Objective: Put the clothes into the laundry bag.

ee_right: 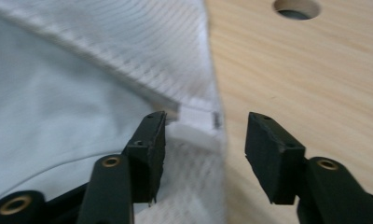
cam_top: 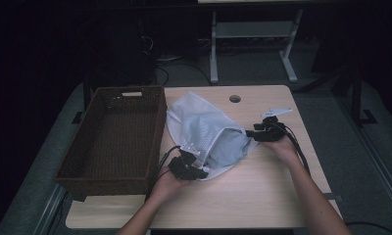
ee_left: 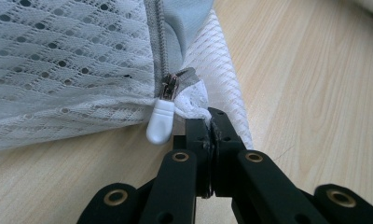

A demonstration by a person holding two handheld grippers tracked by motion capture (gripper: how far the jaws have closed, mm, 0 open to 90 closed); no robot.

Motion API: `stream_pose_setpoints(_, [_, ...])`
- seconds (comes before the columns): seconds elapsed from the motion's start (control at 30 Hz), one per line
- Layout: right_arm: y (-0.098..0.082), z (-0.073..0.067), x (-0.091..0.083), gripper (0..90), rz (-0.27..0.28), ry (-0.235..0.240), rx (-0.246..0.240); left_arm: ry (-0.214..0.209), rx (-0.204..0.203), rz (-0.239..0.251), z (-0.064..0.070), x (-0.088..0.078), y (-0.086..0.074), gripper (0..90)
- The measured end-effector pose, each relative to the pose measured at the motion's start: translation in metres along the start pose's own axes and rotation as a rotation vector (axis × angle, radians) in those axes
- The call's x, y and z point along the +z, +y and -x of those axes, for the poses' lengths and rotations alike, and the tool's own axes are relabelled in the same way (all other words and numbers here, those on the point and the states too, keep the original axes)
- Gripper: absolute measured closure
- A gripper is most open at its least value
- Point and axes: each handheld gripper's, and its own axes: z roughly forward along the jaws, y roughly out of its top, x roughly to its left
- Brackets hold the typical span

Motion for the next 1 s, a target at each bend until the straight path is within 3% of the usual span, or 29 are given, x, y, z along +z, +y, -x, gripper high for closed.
stream_pose_setpoints(0.13, [-0.005, 0.01, 0.008, 49.9, 0.002, -0.027, 0.028, 0.0, 0.0, -0.002, 0.0, 0.001, 0.0, 88.0])
stream_pose_setpoints(0.27, [-0.011, 0.013, 0.016, 49.4, -0.009, 0.009, 0.035, -0.001, -0.001, -0.002, -0.001, 0.0, -0.001, 88.0])
stream_pose_setpoints(0.4, [-0.01, 0.008, 0.02, 53.4, -0.021, 0.022, -0.002, 0.0, 0.0, -0.002, -0.001, 0.001, -0.001, 88.0])
stream_pose_setpoints(0.53, [-0.011, 0.005, 0.021, 62.0, -0.045, 0.021, -0.034, 0.005, -0.001, 0.003, -0.001, 0.0, -0.001, 88.0])
stream_pose_setpoints(0.7, [-0.011, 0.003, 0.02, 81.7, -0.063, 0.017, -0.046, 0.009, 0.001, 0.004, 0.0, 0.0, -0.001, 88.0])
stream_pose_setpoints(0.8, [-0.012, 0.005, 0.019, 86.7, -0.061, 0.033, -0.044, 0.012, -0.003, 0.007, -0.001, -0.001, -0.001, 88.0])
stream_pose_setpoints(1.0, [-0.012, 0.004, 0.015, 88.6, -0.064, 0.042, -0.042, 0.026, -0.008, 0.02, -0.001, -0.003, -0.001, 88.1])
